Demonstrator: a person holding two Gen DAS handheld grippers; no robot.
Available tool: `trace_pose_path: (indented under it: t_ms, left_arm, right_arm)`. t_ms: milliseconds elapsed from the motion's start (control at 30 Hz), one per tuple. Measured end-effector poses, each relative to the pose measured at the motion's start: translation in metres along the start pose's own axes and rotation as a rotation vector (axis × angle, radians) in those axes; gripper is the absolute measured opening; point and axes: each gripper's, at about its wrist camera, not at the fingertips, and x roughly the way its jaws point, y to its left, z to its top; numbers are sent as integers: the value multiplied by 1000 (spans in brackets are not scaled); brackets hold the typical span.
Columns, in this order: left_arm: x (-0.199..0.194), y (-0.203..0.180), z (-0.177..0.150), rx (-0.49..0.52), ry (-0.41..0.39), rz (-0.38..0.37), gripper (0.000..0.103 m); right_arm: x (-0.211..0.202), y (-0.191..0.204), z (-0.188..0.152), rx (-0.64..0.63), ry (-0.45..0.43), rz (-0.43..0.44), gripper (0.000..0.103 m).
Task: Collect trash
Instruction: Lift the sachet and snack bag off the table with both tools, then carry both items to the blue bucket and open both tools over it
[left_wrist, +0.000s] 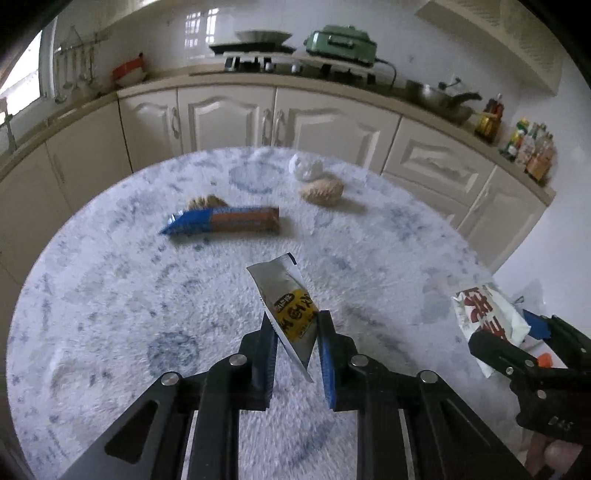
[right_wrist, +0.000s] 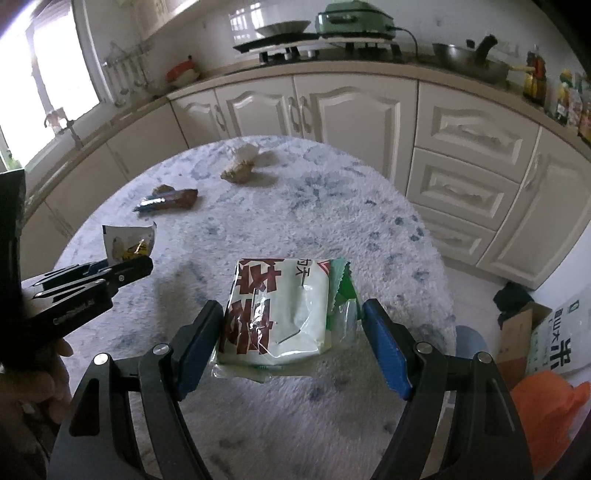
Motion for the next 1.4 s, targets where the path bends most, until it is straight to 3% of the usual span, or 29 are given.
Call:
trace_pose_path:
  t_ms: [467,733,1100,1400]
  left_arm:
    - [-115,-25,-8,71,-193,-24,17]
    - [-160,-35,-17,95,-265,-46,17]
    - [-186,-61,-15,159,-364,-92,17]
    - [-163,-121,-10,253,-361,-204,17]
  right_arm:
    - [-85,9,18,-15,-175,29,79]
    - [-121,1,25,2,-257,28,79]
    - [-157,-38,26,56,-326,-39,79]
    - [-195,-111,24,151,-385,-164,79]
